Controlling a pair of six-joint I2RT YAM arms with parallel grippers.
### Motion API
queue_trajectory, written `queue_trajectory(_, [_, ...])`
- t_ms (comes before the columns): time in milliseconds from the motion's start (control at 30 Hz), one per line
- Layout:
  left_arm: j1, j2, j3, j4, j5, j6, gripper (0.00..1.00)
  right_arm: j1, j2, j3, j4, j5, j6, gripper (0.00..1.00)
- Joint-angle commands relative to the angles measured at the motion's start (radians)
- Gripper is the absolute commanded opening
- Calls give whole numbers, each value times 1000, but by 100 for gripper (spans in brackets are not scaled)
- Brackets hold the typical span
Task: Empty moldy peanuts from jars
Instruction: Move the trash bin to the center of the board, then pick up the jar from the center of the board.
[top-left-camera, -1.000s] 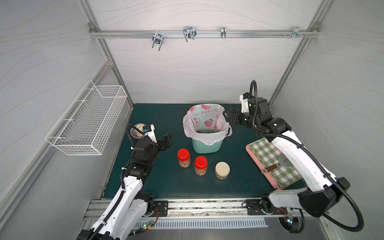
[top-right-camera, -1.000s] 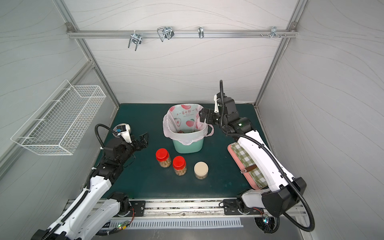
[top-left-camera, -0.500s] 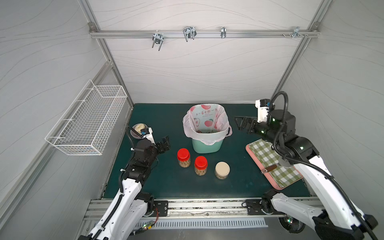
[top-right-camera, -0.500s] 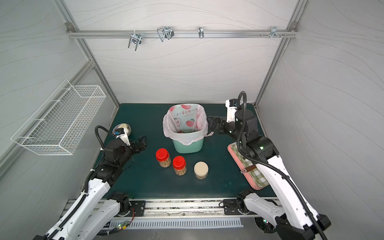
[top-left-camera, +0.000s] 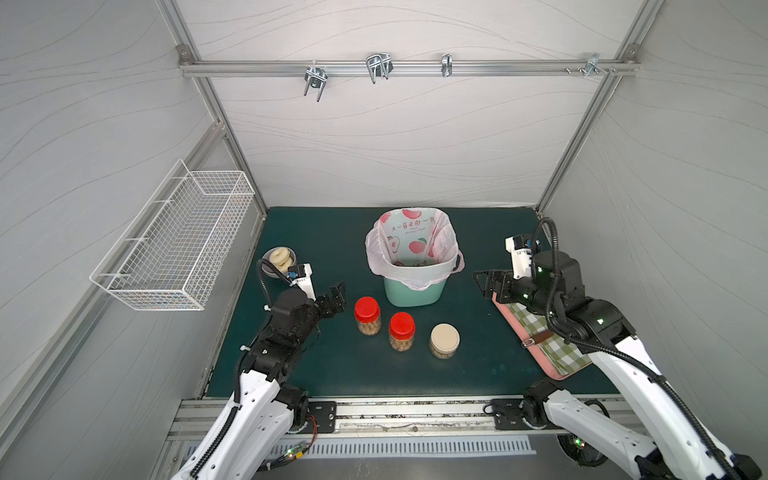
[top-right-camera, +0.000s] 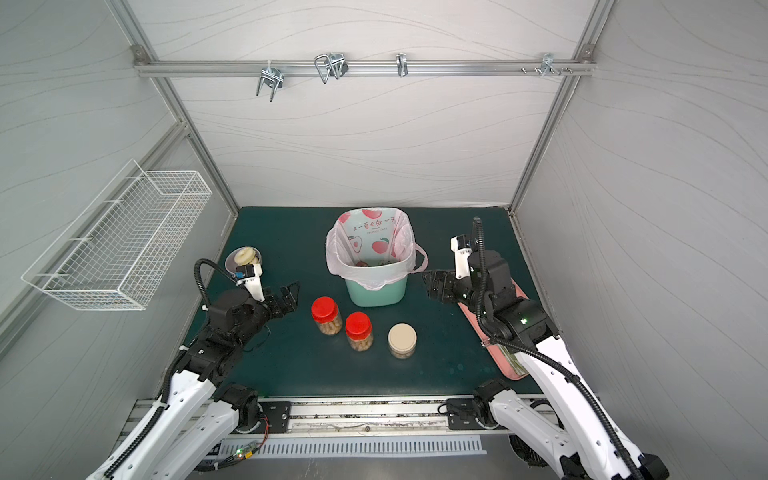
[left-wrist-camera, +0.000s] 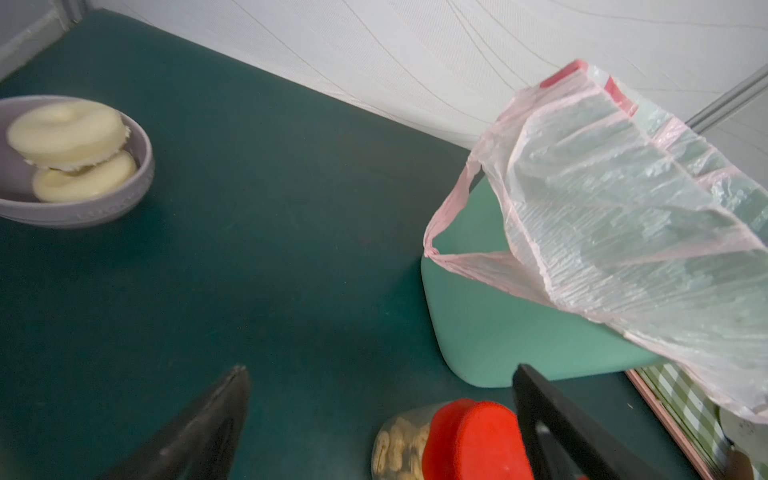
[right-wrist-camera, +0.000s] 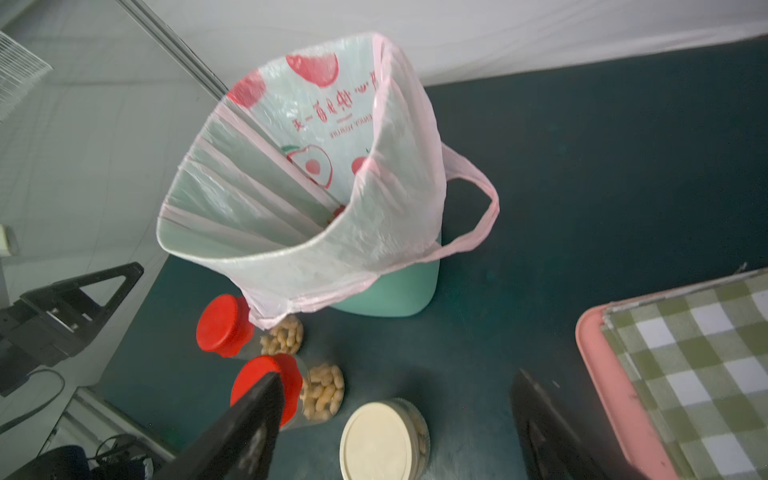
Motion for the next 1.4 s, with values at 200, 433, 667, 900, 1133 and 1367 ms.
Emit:
queue_trajectory(200, [-7, -18, -39, 36, 54, -34, 100, 106, 44, -118, -96, -9, -13, 86])
queue_trajectory(433, [-6, -68, -69, 43, 36, -47, 100, 241, 186, -94, -125, 83, 7, 98])
queue_trajectory(667, [-6, -37, -52, 26, 11, -58, 100, 331, 269, -123, -93, 131, 37, 99])
queue_trajectory(900, [-6, -1, -38, 25, 15, -55, 99, 411, 347, -131, -58, 185, 65, 96])
queue_trajectory(1133, [-6, -62, -61, 21, 2, -60, 99, 493, 425, -132, -53, 247, 108, 97])
queue_trajectory(1367, [-6, -52, -57, 24, 8, -57, 98, 504, 476, -166, -11, 265, 147, 96])
